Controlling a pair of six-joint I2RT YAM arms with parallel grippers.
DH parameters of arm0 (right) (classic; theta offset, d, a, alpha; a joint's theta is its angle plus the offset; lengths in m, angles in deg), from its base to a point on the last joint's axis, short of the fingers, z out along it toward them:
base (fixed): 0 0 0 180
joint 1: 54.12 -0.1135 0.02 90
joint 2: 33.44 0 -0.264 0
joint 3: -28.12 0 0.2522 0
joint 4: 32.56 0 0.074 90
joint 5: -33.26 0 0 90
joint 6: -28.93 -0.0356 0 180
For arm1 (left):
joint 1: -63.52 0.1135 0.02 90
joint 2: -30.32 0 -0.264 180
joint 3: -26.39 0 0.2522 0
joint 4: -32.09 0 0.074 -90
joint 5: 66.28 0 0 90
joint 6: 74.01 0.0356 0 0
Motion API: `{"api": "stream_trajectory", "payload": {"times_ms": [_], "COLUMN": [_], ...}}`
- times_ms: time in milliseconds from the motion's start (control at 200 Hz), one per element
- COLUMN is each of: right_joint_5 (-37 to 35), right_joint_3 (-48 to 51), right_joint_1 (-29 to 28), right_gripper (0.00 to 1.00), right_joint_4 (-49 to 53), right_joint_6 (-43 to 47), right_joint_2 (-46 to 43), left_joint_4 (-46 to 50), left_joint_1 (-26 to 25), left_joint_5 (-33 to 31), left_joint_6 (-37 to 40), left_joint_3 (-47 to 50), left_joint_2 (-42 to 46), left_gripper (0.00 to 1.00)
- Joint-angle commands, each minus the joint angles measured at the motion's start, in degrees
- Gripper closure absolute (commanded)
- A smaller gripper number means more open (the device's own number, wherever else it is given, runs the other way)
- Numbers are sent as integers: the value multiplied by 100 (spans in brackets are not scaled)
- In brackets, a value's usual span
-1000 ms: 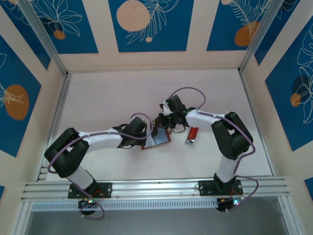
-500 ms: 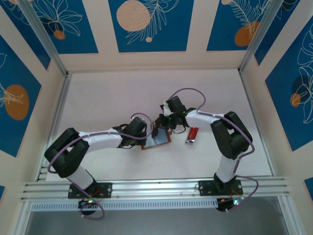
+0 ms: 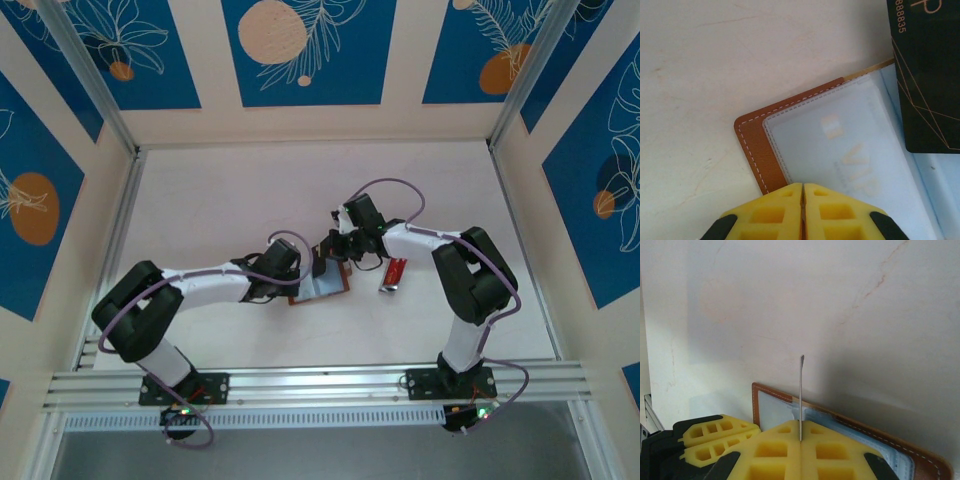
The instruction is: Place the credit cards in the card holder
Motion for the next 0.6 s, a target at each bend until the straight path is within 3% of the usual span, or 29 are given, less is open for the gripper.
{"api": "stream_trajectory", "payload": {"times_ms": [0,595], "right_joint_5": [232,178], "right_joint_3": [63,34], "right_joint_1": [-1,-60], "right_gripper": [100,100], "right_joint_4": [-115,-98], "right_joint_6": [-67,-32], "right_joint_2": [44,242], "left_joint_4": [354,353], "left_joint_1": [-15,-15], "left_joint_5": [-31,-48], "left_joint_6": [-82,-85], "left_joint_3": [174,210], "left_joint_2": [-276,-233], "left_gripper": [91,91]}}
